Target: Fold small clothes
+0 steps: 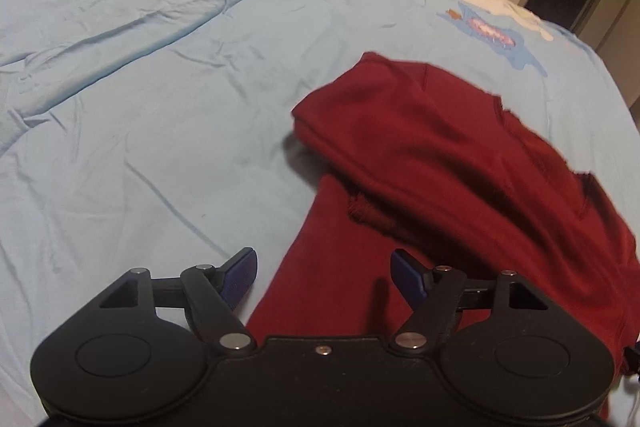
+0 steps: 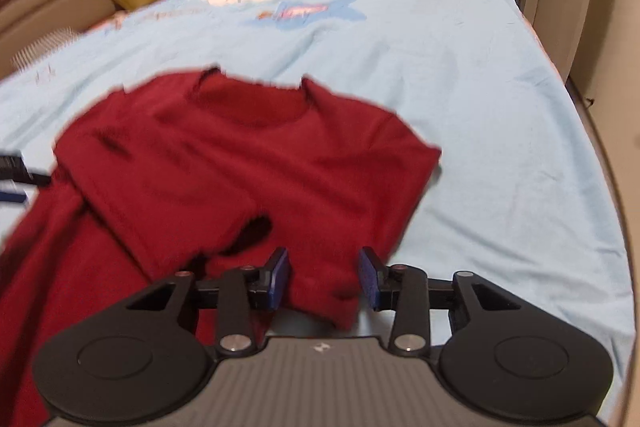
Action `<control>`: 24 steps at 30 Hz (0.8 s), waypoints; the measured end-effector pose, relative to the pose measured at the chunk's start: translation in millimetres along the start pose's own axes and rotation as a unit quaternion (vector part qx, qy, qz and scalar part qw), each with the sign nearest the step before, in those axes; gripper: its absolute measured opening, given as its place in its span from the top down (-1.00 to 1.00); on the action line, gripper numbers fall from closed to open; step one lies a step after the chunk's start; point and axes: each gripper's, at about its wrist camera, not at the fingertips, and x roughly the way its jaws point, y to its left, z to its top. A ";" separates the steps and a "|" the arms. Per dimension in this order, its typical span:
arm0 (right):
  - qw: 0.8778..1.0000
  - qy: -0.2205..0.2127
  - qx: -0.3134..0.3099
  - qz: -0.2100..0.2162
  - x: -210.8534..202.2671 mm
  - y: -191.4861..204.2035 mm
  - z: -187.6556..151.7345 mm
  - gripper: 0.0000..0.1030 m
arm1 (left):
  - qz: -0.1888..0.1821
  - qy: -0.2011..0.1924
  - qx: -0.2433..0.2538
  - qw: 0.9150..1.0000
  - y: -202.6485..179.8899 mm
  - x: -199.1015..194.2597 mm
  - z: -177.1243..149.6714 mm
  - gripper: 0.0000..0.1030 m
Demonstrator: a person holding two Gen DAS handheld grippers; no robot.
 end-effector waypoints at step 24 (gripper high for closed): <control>0.971 0.031 -0.218 -0.096 -6.0 51.4 -28.8 0.83 | -0.050 -0.011 0.029 0.998 107.2 -93.0 -68.1 -0.61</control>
